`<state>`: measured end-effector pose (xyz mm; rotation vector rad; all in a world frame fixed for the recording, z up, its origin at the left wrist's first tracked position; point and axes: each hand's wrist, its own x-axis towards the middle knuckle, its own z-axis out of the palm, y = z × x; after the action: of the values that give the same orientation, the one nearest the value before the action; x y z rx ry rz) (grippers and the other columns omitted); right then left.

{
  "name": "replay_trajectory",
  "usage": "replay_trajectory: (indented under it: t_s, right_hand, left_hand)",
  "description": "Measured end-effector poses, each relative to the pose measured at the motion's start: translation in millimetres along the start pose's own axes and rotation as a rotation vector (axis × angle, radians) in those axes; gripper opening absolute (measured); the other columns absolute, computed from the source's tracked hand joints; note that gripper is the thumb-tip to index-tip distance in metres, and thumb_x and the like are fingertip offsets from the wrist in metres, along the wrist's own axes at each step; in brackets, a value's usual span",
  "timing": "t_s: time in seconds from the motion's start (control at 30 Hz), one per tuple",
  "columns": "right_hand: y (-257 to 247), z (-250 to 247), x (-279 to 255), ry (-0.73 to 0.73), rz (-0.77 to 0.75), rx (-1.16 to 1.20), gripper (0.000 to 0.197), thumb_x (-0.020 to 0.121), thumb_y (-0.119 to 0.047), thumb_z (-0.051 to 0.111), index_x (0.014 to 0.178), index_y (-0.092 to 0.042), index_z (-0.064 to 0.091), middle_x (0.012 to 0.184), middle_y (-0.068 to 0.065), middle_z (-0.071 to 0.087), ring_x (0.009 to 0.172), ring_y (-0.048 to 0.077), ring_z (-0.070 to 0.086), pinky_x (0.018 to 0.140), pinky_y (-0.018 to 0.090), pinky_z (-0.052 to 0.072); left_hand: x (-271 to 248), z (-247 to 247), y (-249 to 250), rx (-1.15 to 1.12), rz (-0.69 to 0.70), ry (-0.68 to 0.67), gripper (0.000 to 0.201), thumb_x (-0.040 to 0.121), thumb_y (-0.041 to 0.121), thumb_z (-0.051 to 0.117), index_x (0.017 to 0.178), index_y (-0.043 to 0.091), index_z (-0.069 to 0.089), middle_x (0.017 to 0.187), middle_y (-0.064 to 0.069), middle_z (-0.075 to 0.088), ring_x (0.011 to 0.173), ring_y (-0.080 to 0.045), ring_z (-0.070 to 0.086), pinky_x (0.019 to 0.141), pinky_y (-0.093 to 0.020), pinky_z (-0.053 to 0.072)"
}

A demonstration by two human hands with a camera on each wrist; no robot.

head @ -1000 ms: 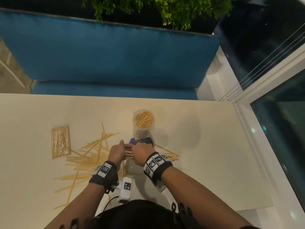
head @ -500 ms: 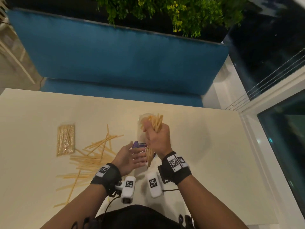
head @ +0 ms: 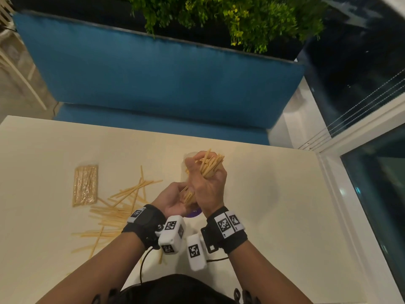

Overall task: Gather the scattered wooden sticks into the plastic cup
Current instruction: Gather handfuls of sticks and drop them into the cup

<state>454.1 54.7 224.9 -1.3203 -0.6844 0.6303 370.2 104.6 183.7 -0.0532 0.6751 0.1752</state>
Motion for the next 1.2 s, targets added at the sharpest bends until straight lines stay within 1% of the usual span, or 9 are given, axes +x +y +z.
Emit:
replay_trajectory:
  t_s: [0.1, 0.17, 0.27, 0.4, 0.67, 0.83, 0.9, 1.07, 1.2]
  right_hand:
    - [6.7, 3.2, -1.8, 0.024, 0.061, -0.009, 0.056, 0.079, -0.05, 0.082, 0.102, -0.004, 0.06, 0.083, 0.027, 0.06, 0.071, 0.051, 0.056, 0.061, 0.048, 0.055]
    - [8.6, 4.0, -2.3, 0.026, 0.083, 0.027, 0.059, 0.077, -0.049, 0.084, 0.1, -0.001, 0.058, 0.078, 0.032, 0.056, 0.063, 0.05, 0.052, 0.059, 0.043, 0.052]
    - [8.3, 4.6, -3.7, -0.008, 0.099, 0.019, 0.06, 0.079, -0.045, 0.081, 0.082, 0.01, 0.058, 0.063, 0.032, 0.054, 0.048, 0.038, 0.051, 0.055, 0.038, 0.053]
    - [8.7, 3.4, -6.3, 0.006, 0.084, 0.003, 0.054, 0.085, -0.036, 0.075, 0.071, 0.013, 0.057, 0.055, 0.025, 0.055, 0.046, 0.026, 0.053, 0.055, 0.027, 0.054]
    - [12.6, 5.9, -10.2, 0.035, 0.088, -0.063, 0.051, 0.085, -0.042, 0.079, 0.073, 0.005, 0.063, 0.062, 0.021, 0.064, 0.057, 0.04, 0.063, 0.063, 0.043, 0.059]
    - [16.3, 6.7, -14.0, 0.028, 0.11, -0.133, 0.045, 0.088, -0.032, 0.08, 0.07, 0.005, 0.062, 0.061, 0.022, 0.065, 0.057, 0.041, 0.063, 0.066, 0.05, 0.059]
    - [21.3, 6.4, -14.4, 0.011, 0.098, -0.154, 0.051, 0.087, -0.039, 0.08, 0.068, 0.006, 0.063, 0.06, 0.021, 0.065, 0.056, 0.041, 0.064, 0.067, 0.051, 0.059]
    - [30.0, 6.4, -18.3, 0.039, 0.173, -0.229, 0.058, 0.081, -0.066, 0.073, 0.082, -0.009, 0.068, 0.07, 0.006, 0.074, 0.07, 0.029, 0.073, 0.074, 0.051, 0.062]
    - [42.4, 3.9, -19.2, -0.011, 0.24, -0.281, 0.059, 0.076, -0.075, 0.071, 0.093, -0.018, 0.073, 0.086, -0.001, 0.077, 0.084, 0.018, 0.075, 0.082, 0.048, 0.062]
  left_hand:
    - [-0.5, 1.6, -0.8, -0.062, -0.005, 0.006, 0.039, 0.102, 0.013, 0.039, 0.113, -0.01, 0.069, 0.104, -0.026, 0.07, 0.089, -0.038, 0.074, 0.076, -0.047, 0.063]
    - [-1.4, 2.4, -1.0, -0.098, -0.032, -0.009, 0.036, 0.102, 0.013, 0.039, 0.113, -0.007, 0.067, 0.097, -0.023, 0.068, 0.084, -0.035, 0.073, 0.078, -0.043, 0.063]
    - [-1.7, 4.0, 0.2, -0.125, -0.024, -0.046, 0.042, 0.102, 0.012, 0.035, 0.102, -0.011, 0.07, 0.088, -0.027, 0.07, 0.075, -0.04, 0.074, 0.061, -0.049, 0.063]
    - [-0.1, -0.3, 2.7, -0.077, -0.051, -0.016, 0.04, 0.105, 0.015, 0.035, 0.11, -0.006, 0.068, 0.099, -0.026, 0.07, 0.087, -0.04, 0.074, 0.071, -0.05, 0.062]
    - [-0.7, -4.3, 3.0, -0.023, -0.029, 0.01, 0.029, 0.103, 0.023, 0.045, 0.107, 0.004, 0.068, 0.095, -0.017, 0.07, 0.085, -0.033, 0.074, 0.074, -0.045, 0.061]
    - [-4.9, 1.1, 0.8, 0.046, 0.009, -0.063, 0.025, 0.096, 0.028, 0.059, 0.104, 0.007, 0.071, 0.101, -0.011, 0.069, 0.1, -0.027, 0.068, 0.108, -0.038, 0.043]
    - [-6.8, 5.9, 0.7, 0.089, 0.018, -0.078, 0.032, 0.099, 0.035, 0.057, 0.098, 0.007, 0.072, 0.094, -0.011, 0.07, 0.094, -0.027, 0.069, 0.11, -0.036, 0.037]
    - [-10.7, 8.8, 0.8, 0.304, 0.003, -0.043, 0.045, 0.098, 0.05, 0.051, 0.09, 0.013, 0.077, 0.084, -0.007, 0.07, 0.075, -0.022, 0.072, 0.068, -0.034, 0.061]
    - [-14.8, -4.2, 1.5, 0.519, -0.032, 0.003, 0.055, 0.102, 0.054, 0.042, 0.078, 0.015, 0.072, 0.057, -0.003, 0.054, 0.04, -0.011, 0.051, 0.035, -0.017, 0.041]
